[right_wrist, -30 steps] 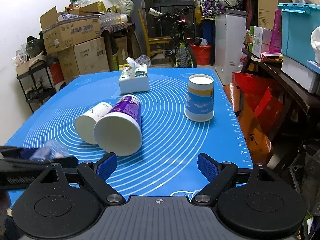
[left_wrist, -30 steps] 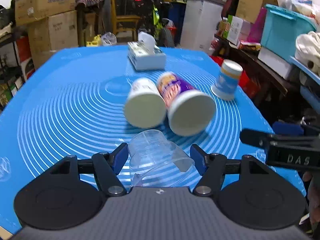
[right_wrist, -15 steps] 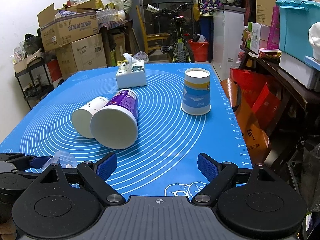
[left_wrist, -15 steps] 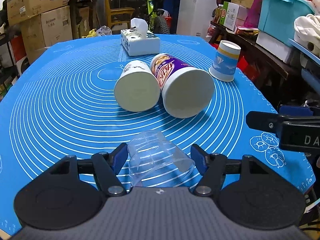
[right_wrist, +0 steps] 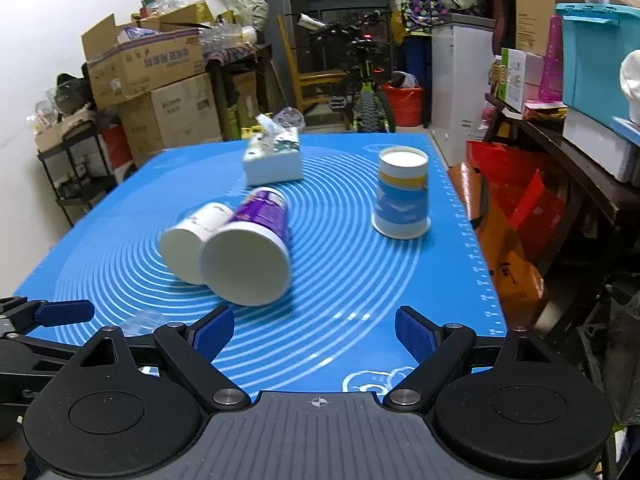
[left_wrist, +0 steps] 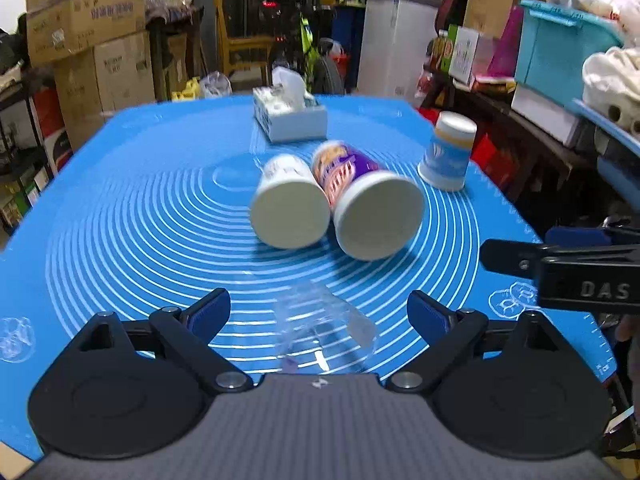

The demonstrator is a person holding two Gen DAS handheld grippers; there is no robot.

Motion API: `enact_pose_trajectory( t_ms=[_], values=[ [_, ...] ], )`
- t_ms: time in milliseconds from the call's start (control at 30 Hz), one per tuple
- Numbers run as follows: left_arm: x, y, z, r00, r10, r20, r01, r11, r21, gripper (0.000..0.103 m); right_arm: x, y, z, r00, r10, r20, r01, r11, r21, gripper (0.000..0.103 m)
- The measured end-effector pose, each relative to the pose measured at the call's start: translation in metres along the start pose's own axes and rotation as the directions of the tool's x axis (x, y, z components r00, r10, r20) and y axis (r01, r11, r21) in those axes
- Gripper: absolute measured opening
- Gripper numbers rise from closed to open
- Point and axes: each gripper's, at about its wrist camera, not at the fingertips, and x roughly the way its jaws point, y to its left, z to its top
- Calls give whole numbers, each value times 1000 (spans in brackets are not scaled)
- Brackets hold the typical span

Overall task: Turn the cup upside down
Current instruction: 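Close the left gripper on the clear cup and lift it toward the right gripper, then close the right gripper on the clear cup while the left gripper opens and releases it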

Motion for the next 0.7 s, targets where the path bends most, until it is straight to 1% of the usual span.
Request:
enact_pose_trajectory(
  t_ms=[67,167,300,400,467,533,600,700],
  values=[
    [-11,6,1,1000,10,17,-10,1000,-7,96,-1,4,4,1000,22,-1,-22,1000,-6,89],
    [-24,20,1,999,29,33,-29,999,-17,96,0,12,10,997,74,-25,-74,997,-13,89],
    [-32,44,0,996,83,43,-82,996,-33,97,7,32,20,988,135,-80,-139,989,-47,89],
    [-32,62,-2,993,116,28,-114,992,-49,97,16,50,26,976,176,-128,-185,981,-65,89],
    [-31,72,-5,992,128,22,-127,991,-50,97,26,62,29,968,189,-166,-203,977,-70,89],
    [-31,78,-8,988,149,32,-148,988,-40,97,36,74,32,956,206,-207,-222,973,-56,89],
    [-29,83,-9,985,169,38,-168,985,-32,97,49,82,35,941,221,-257,-238,970,-38,89],
    [-27,90,-11,983,181,36,-180,983,-36,97,68,93,39,916,228,-329,-252,967,-33,89]
  ],
)
